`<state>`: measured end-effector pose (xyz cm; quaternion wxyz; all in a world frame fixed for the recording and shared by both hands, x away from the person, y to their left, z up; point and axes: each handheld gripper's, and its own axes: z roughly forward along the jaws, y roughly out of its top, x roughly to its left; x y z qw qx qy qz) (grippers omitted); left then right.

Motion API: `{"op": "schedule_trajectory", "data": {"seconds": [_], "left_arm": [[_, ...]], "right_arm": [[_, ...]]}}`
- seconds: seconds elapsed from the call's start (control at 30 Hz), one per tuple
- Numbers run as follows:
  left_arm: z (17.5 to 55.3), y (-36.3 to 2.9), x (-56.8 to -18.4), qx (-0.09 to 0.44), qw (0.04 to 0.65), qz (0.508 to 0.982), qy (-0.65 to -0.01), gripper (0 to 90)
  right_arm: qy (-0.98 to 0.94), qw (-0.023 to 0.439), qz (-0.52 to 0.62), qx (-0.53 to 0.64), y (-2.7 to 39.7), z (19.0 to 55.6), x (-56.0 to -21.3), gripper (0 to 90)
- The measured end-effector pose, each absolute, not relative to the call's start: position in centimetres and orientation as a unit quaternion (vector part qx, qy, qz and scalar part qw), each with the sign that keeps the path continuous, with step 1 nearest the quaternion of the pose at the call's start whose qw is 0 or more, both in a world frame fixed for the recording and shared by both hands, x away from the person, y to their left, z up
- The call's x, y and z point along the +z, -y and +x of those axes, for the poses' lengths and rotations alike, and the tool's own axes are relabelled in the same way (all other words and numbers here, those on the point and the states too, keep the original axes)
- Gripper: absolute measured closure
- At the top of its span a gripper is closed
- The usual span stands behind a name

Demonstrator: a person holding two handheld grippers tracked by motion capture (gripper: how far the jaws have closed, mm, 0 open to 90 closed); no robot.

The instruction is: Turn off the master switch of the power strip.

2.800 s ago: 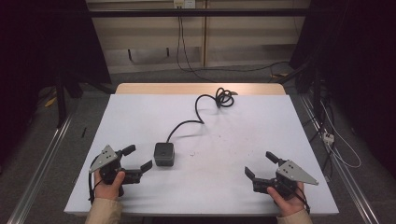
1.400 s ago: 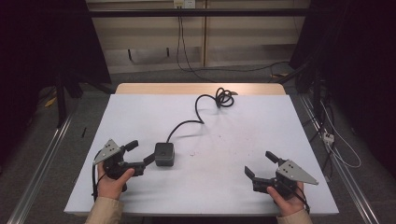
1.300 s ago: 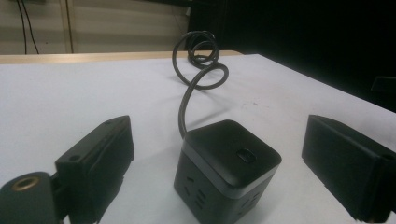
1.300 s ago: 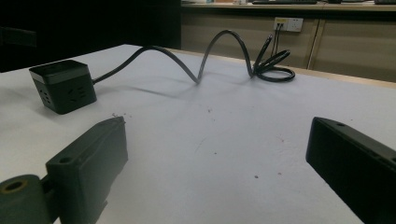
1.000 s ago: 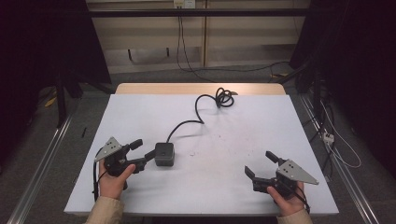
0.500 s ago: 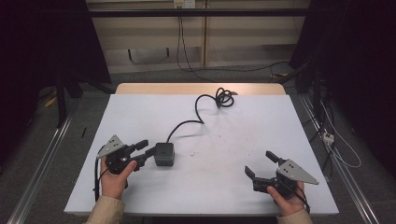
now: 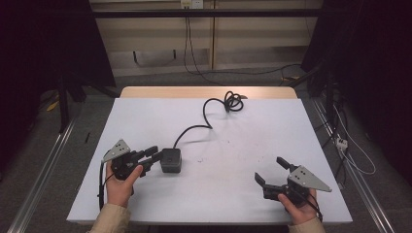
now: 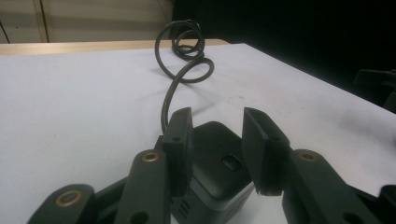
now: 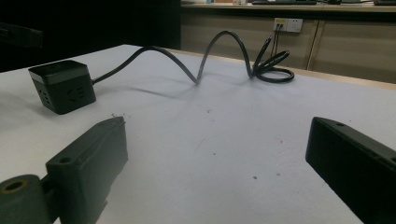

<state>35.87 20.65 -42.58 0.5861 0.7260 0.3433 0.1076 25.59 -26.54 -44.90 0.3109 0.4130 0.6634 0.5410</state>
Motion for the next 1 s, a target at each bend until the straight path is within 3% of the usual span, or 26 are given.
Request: {"op": "schedule_trajectory", "data": {"seconds": [1.0], "left_arm": [[36.19,-20.07,-42.59,0.086,0.583,0.737,-0.331,78.5]], "right_arm": [[-0.666,0.309,0.41,0.542,26.48,25.59,-44.89,5.4]]}}
